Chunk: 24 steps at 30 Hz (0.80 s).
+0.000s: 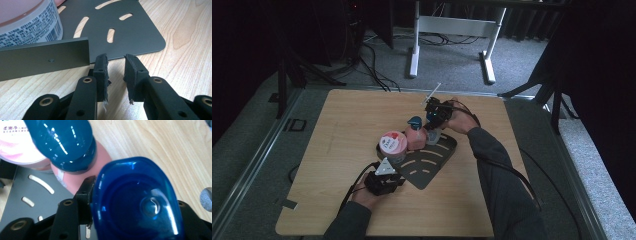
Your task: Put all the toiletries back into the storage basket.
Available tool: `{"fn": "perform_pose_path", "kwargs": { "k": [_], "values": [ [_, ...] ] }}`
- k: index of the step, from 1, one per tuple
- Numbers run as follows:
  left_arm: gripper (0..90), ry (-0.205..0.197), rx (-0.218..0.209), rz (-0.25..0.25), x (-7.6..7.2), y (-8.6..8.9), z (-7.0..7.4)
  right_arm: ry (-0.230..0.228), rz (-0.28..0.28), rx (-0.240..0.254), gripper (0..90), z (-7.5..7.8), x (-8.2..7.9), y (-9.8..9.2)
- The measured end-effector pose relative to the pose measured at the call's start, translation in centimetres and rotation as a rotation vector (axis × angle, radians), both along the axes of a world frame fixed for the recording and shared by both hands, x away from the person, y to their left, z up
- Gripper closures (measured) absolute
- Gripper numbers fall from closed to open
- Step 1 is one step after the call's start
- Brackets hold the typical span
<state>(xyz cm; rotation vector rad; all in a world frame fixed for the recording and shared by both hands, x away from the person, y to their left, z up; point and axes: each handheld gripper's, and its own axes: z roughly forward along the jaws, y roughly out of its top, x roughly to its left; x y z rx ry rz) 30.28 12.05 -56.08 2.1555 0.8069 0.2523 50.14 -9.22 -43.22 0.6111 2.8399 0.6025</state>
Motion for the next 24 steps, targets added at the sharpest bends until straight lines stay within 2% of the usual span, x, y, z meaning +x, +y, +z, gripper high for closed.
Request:
{"fn": "perform_pose_path", "kwargs": {
  "k": [8, 14, 15, 24],
  "values": [
    [72.0, -0.001, 0.0, 0.0, 0.0, 0.0, 0.0, -0.01, 0.0, 0.023, 44.1, 0.8, -0.2, -0.2],
    [72.0, -0.002, 0.001, 0.001, 0.0, 0.0, 0.0, -0.012, 0.007, 0.005, 40.1, 1.0, -0.7, -0.7],
    [72.0, -0.001, 0.0, 0.002, 0.0, 0.0, 0.0, -0.01, 0.015, 0.02, 38.7, 1.2, -1.0, -1.0],
    [71.2, -0.007, 0.006, 0.007, 0.0, 0.0, 0.0, -0.009, 0.001, 0.036, 30.7, 0.8, -1.7, -2.8]
  ]
}}
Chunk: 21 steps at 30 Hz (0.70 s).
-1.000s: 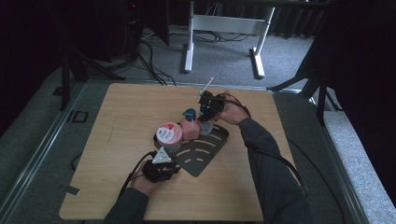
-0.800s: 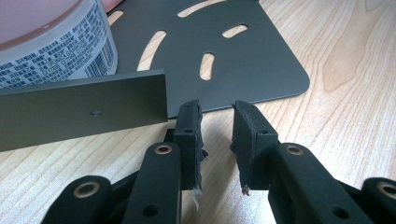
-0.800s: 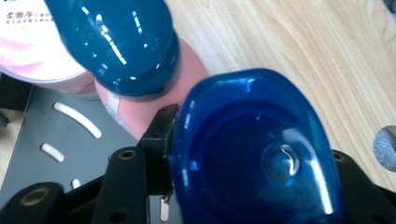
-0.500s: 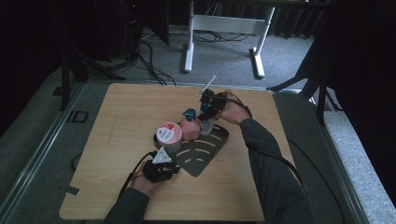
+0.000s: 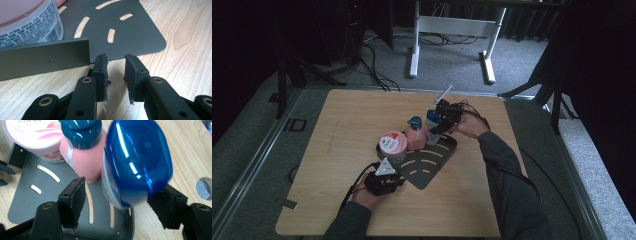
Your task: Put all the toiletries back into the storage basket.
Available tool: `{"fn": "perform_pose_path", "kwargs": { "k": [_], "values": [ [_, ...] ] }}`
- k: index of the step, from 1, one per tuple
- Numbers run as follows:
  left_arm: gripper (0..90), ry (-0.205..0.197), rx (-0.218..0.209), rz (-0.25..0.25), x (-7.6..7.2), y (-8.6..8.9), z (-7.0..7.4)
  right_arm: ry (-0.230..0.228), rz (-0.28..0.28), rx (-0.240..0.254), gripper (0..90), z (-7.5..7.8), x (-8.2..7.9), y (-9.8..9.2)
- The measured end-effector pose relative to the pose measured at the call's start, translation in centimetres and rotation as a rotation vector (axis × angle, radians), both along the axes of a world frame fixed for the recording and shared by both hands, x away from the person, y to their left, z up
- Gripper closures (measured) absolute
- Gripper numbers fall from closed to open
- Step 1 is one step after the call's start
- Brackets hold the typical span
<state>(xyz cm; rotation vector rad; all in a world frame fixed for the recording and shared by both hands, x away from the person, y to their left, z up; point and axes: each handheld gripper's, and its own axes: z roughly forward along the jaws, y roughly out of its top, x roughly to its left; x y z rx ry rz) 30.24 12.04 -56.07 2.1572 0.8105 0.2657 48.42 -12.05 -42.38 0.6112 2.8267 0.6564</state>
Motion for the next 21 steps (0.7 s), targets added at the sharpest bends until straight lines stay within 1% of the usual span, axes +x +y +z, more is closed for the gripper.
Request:
{"fn": "perform_pose_path", "kwargs": {
  "k": [7, 9, 13, 16, 17, 21],
  "values": [
    [69.7, 0.0, 0.0, 0.012, 0.0, 0.1, 0.0, 0.004, -0.023, 0.031, 28.9, -0.6, -0.6, -1.2],
    [69.6, -0.002, 0.0, 0.014, 0.0, 0.1, 0.0, -0.005, -0.029, 0.028, 28.9, -0.9, -0.8, -1.5],
    [69.5, -0.003, -0.01, 0.018, -0.1, 0.2, 0.2, -0.003, -0.044, 0.065, 28.6, -1.4, -1.4, -2.2],
    [69.5, -0.007, -0.011, 0.02, -0.2, 0.3, 0.3, 0.0, -0.058, 0.08, 28.6, -2.1, -1.9, -2.9],
    [69.4, -0.008, -0.012, 0.021, -0.2, 0.3, 0.3, 0.001, -0.062, 0.078, 28.6, -2.4, -2.0, -3.1],
    [69.5, -0.008, -0.009, 0.019, -0.2, 0.3, 0.4, 0.019, -0.086, 0.099, 28.7, -3.6, -2.4, -4.0]
  ]
}}
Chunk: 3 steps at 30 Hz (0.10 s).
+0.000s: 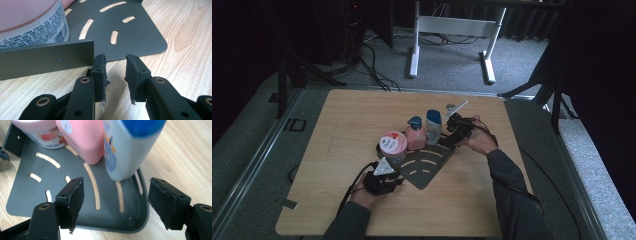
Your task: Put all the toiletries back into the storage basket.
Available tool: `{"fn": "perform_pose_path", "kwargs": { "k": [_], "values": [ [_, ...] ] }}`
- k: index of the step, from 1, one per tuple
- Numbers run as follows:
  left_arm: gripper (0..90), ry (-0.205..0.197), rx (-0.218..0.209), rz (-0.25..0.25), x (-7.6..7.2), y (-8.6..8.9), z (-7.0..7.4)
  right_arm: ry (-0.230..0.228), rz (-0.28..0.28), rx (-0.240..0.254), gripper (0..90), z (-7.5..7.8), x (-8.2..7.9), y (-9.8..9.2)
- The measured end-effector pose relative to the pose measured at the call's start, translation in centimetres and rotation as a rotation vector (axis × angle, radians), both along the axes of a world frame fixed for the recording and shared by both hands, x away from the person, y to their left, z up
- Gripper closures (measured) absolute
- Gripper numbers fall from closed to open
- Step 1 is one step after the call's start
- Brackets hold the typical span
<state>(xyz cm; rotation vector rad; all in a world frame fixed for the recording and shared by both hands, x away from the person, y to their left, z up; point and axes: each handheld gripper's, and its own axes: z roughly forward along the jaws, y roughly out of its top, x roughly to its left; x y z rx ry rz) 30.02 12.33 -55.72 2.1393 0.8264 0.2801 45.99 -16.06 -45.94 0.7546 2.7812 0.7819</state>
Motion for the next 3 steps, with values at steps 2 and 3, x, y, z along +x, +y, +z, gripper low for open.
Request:
{"fn": "perform_pose_path", "kwargs": {
  "k": [2, 3],
  "values": [
    [69.5, 0.0, -0.001, 0.0, -0.06, 0.0, 0.03, 0.003, -0.014, 0.009, 28.7, -0.43, -0.23, -0.46],
    [69.5, 0.0, -0.004, 0.0, -0.1, 0.03, 0.07, 0.002, -0.022, 0.013, 28.7, -0.62, -0.44, -0.72]
  ]
}}
